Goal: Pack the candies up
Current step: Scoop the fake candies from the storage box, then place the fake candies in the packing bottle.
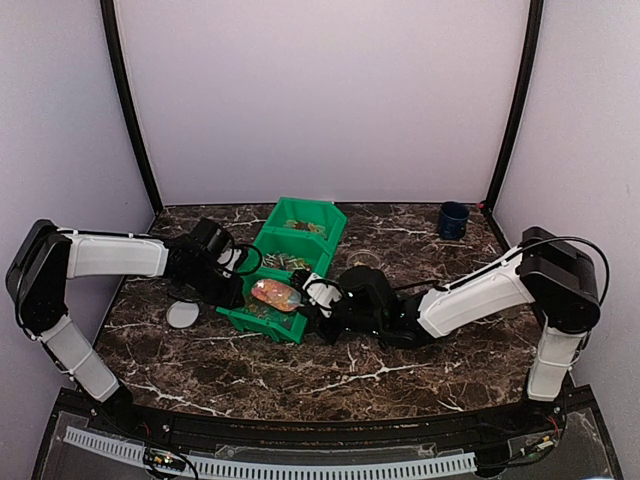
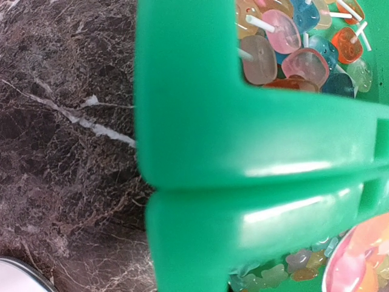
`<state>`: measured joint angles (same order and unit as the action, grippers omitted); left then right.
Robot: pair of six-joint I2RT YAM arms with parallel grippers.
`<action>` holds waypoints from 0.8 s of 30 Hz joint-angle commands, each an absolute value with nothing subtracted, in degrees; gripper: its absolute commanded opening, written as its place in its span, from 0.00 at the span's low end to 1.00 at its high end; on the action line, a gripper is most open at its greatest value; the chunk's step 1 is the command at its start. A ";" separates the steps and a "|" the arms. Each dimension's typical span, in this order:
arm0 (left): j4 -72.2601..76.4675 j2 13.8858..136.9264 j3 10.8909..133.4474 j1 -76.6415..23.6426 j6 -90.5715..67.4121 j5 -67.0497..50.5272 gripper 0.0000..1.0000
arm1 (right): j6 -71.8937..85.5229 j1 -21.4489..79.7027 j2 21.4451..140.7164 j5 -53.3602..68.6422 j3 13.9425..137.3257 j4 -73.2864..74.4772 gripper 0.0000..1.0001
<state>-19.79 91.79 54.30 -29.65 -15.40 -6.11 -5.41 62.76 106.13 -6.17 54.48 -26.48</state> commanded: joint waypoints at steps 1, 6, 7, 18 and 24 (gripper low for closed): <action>-12.60 85.96 57.26 -28.74 -15.66 -5.84 0.00 | -6.26 61.25 103.37 -7.78 49.97 -31.11 0.00; -12.54 86.03 57.27 -28.60 -15.64 -5.84 0.00 | -7.00 61.17 102.22 -6.93 46.18 -35.34 0.00; -12.49 86.09 57.29 -28.58 -15.69 -5.88 0.00 | -7.03 61.17 102.02 -6.69 45.49 -36.27 0.00; -12.29 86.57 57.23 -28.60 -15.94 -6.54 0.00 | -7.37 61.16 96.32 -5.75 35.13 -51.49 0.00; -12.27 86.30 57.24 -28.54 -15.92 -6.86 0.00 | -9.22 61.16 94.53 -8.91 32.41 -57.79 0.00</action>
